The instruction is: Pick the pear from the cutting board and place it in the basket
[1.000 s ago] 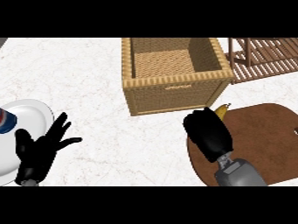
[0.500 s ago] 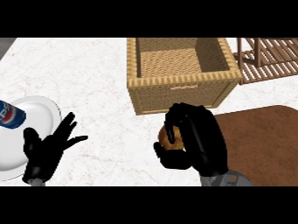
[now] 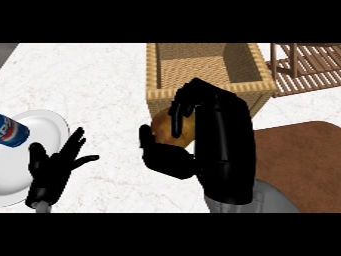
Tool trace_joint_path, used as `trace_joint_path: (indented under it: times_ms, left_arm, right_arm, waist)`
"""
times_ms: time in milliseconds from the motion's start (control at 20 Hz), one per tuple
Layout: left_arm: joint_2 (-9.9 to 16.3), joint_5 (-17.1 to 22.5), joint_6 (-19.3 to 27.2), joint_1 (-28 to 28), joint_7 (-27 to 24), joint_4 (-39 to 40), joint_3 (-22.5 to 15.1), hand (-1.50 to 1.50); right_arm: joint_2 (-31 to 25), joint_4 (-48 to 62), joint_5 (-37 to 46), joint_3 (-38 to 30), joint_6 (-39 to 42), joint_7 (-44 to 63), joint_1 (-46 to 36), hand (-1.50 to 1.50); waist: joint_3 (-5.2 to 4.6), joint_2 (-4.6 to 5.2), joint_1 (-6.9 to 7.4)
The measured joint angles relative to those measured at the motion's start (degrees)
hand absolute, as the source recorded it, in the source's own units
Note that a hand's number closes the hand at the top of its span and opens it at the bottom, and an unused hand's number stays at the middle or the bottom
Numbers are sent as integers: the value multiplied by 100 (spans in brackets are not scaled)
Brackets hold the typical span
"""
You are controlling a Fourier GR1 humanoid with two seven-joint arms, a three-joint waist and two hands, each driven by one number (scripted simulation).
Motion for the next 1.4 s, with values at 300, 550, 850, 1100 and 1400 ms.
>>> trace_joint_path:
  times_ms: [300, 550, 850, 1100, 1400]
  left_arm:
    - [22, 24, -45, -24, -41, 44, 47, 0]
    - [23, 17, -67, 19, -165, 62, 90, 0]
    - [37, 26, -130, 73, -311, 76, 165, 0]
    - [32, -50, -76, 115, -249, 7, 159, 0]
    - [-15, -104, -66, 135, -382, 57, 197, 0]
  right_arm:
    - [-20, 839, -156, -508, 54, 592, -1667, 150]
    - [-20, 1810, -436, -1057, 111, 700, -2747, 150]
    - [-11, 3101, -665, -1533, -4, 438, -3427, 150]
    - [-5, 3901, -911, -1829, -365, 63, -3522, 150]
    - [2, 4397, -1470, -2256, -1117, -393, -3331, 150]
  waist:
    - [3, 21, -2]
    - [13, 39, -38]
    - [25, 67, -93]
    - [36, 79, -117]
    - [59, 89, -129]
